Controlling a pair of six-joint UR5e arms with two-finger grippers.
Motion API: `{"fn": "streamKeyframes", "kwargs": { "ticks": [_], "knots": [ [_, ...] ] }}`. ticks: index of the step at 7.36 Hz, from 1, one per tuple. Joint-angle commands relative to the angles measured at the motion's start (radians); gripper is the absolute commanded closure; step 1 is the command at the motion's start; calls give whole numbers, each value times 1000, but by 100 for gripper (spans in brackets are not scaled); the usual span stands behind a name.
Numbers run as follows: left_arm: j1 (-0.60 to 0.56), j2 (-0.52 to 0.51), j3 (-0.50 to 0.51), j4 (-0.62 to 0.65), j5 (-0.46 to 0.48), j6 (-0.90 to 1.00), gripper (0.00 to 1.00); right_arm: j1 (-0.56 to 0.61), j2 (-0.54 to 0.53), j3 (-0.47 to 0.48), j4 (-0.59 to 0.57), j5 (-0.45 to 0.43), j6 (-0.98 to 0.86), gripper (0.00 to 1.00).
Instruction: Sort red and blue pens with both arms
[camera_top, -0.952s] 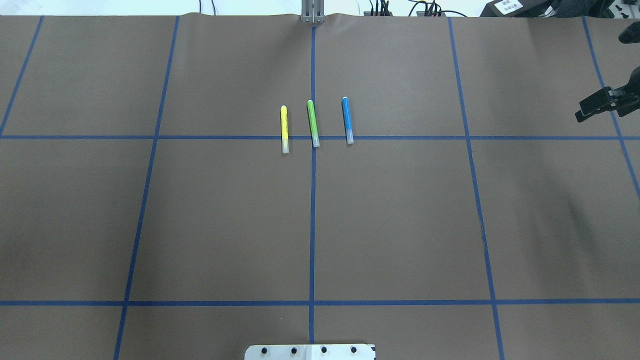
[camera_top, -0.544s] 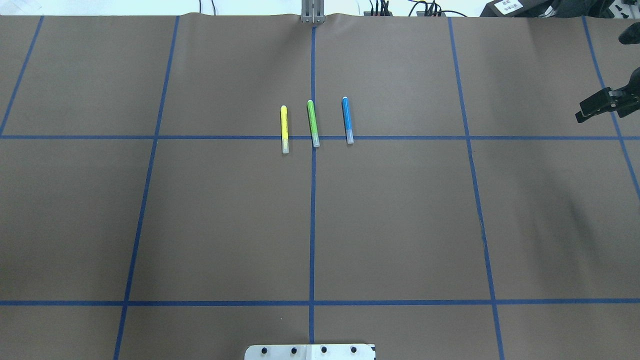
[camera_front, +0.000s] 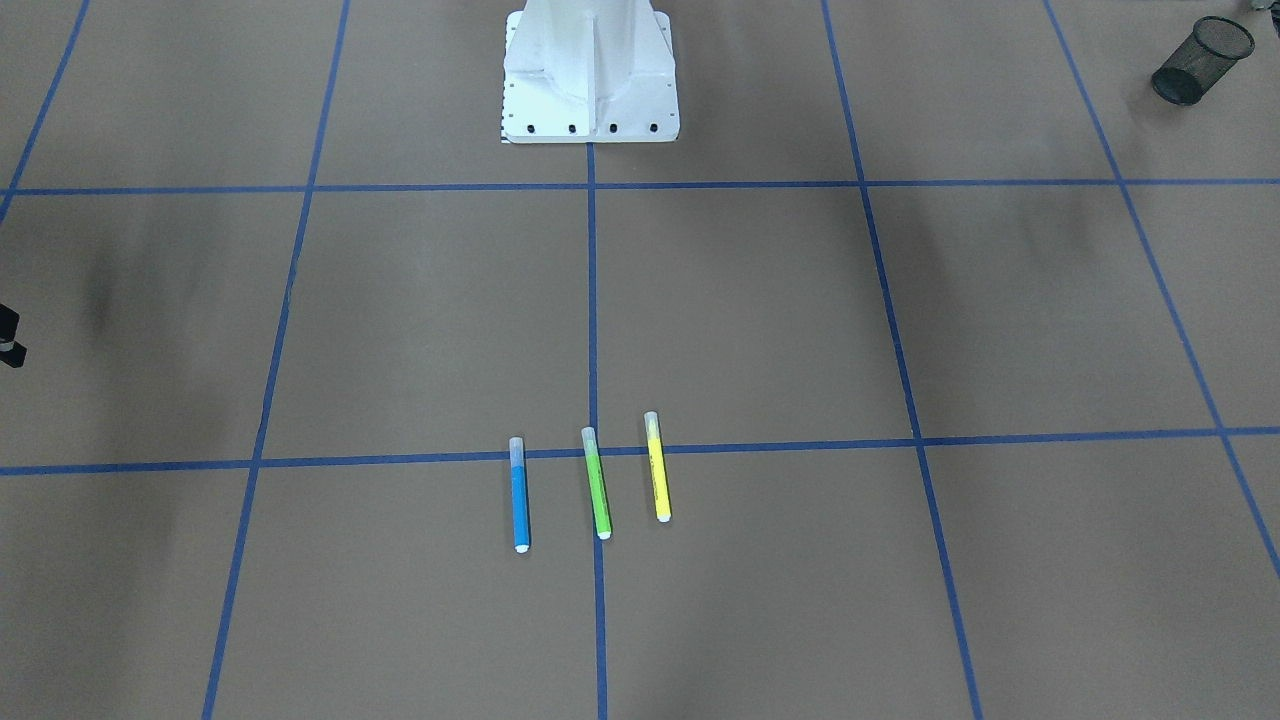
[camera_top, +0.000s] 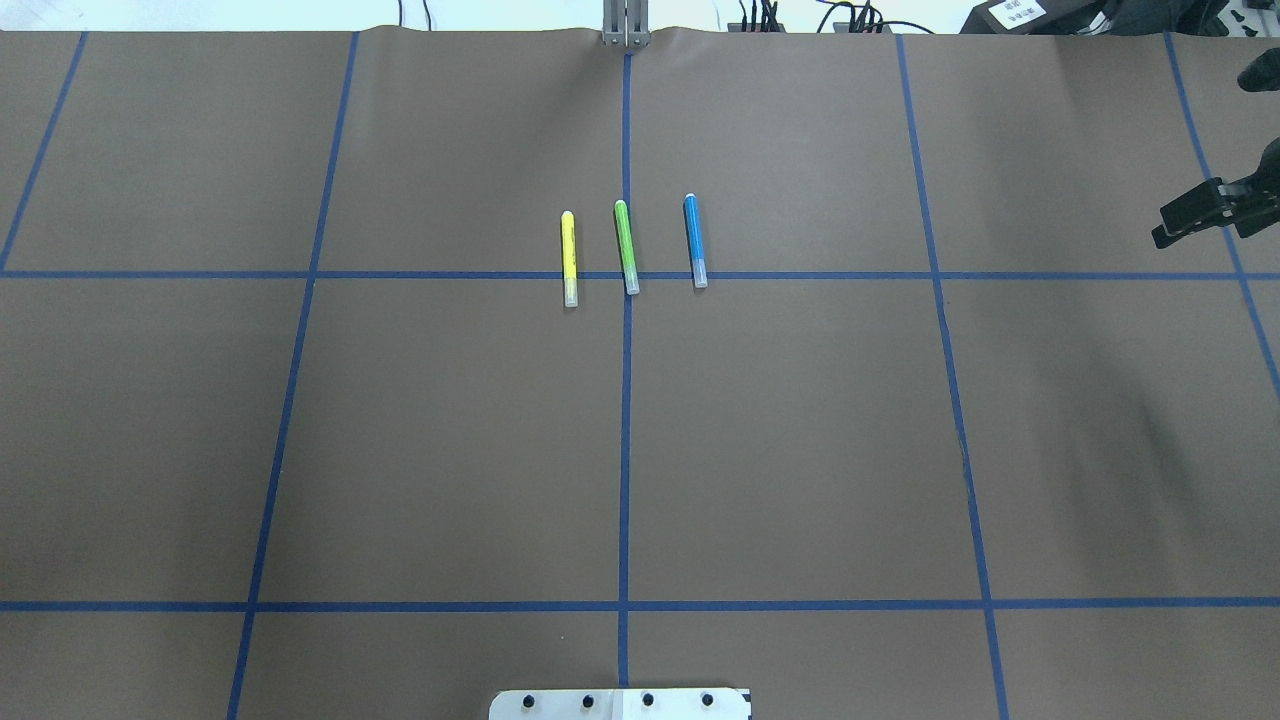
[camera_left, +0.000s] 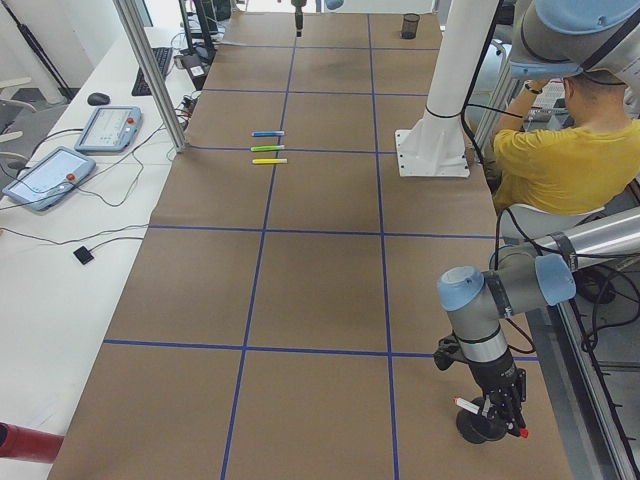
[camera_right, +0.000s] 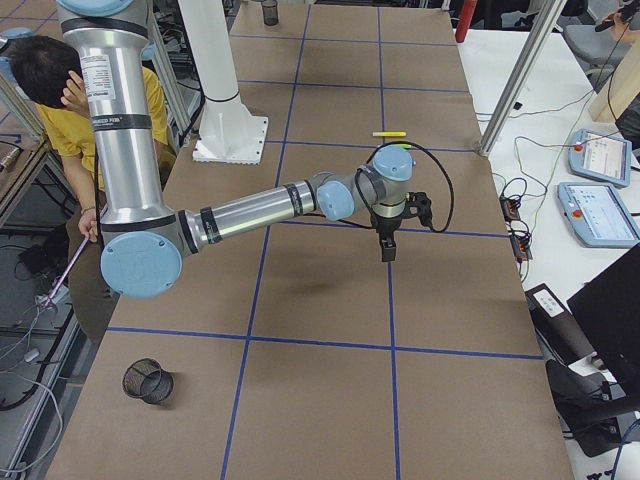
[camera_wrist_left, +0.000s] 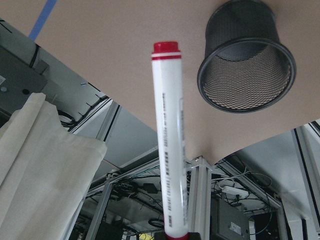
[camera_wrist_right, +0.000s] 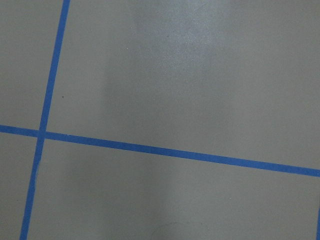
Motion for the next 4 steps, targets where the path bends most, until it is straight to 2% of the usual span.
{"fn": "streamKeyframes", "kwargs": {
  "ticks": [1,4],
  "knots": [
    [0,1,42,1,-43,-1,100,0,-1,0,0,-1,0,0],
    [2,1,70,1,-137,-15,100,1,-9,0,0,1,0,0]
  ]
}}
